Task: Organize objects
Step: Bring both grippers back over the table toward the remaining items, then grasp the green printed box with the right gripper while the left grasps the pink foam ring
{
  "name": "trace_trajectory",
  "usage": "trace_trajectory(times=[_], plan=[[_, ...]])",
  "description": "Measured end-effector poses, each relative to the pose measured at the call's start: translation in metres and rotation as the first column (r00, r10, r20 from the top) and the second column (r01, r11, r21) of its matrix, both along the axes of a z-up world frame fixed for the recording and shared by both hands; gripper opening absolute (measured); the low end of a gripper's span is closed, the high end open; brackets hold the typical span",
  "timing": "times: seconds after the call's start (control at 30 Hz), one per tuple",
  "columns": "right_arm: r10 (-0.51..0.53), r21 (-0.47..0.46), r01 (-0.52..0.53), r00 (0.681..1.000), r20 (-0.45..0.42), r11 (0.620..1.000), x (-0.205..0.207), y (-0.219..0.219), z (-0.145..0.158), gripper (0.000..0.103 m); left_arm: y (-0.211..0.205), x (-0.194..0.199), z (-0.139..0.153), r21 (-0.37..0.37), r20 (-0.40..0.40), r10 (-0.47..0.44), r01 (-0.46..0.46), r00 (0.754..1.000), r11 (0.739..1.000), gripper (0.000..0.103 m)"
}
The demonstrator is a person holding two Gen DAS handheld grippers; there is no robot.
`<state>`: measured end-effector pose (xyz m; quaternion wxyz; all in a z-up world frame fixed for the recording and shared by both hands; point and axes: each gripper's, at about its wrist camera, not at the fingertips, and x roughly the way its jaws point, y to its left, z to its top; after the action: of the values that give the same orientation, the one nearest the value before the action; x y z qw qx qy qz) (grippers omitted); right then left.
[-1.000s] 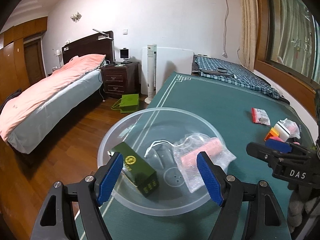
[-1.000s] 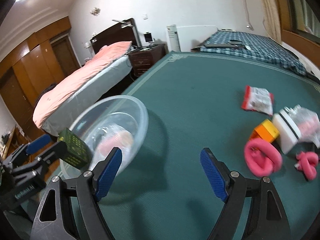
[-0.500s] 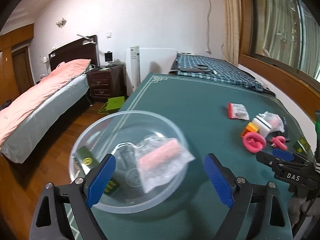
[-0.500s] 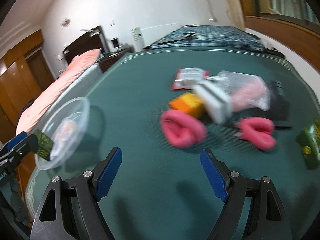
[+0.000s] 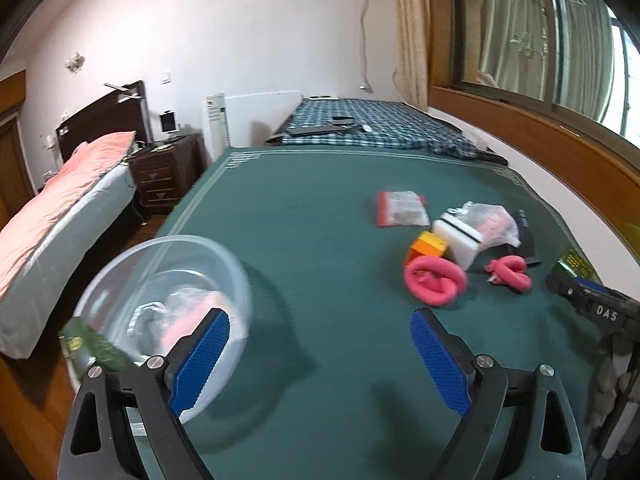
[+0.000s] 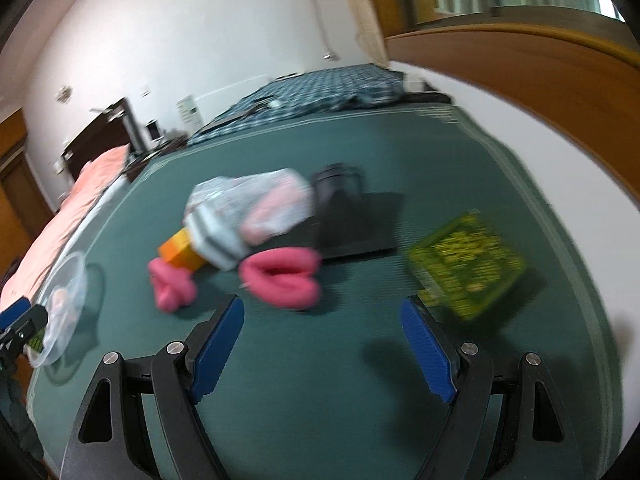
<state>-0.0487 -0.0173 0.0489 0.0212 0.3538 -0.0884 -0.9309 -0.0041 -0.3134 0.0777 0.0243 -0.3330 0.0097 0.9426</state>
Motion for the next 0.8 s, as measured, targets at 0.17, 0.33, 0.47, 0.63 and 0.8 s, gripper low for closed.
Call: trace_trajectory(times=[0.17, 0.33, 0.47, 0.63, 0.8], plan=[[-0.066, 0.011, 0.066, 0.997, -0.036, 0.998, 0.002, 0.033, 0.004, 0.092, 0.022, -0.012, -0.008, 0.018, 0.033, -0.037, 0.036, 0.999, 0.999, 0.095], [-0.095, 0.046, 0.097, 0.994, -0.053, 0.994, -0.002, 0.056, 0.003, 0.096, 0.042, -0.024, -0.014, 0.022, 0.047, -0.076, 0.076, 0.996, 0.997, 0.095], [-0.085, 0.095, 0.088, 0.996, -0.035, 0.992, -0.014, 0.063, -0.004, 0.096, 0.054, -0.035, -0.018, 0.047, 0.064, -0.109, 0.106, 0.992, 0.993, 0.095], [-0.059, 0.133, 0.058, 0.998, 0.000, 0.989, -0.032, 0.069, -0.015, 0.096, 0.064, -0.047, -0.024, 0.065, 0.088, -0.129, 0.124, 0.988, 0.990, 0.095], [-0.026, 0.130, 0.021, 0.999, 0.039, 0.991, -0.045, 0.071, -0.028, 0.096, 0.074, -0.056, -0.028, 0.060, 0.094, -0.156, 0.151, 0.983, 0.987, 0.095]])
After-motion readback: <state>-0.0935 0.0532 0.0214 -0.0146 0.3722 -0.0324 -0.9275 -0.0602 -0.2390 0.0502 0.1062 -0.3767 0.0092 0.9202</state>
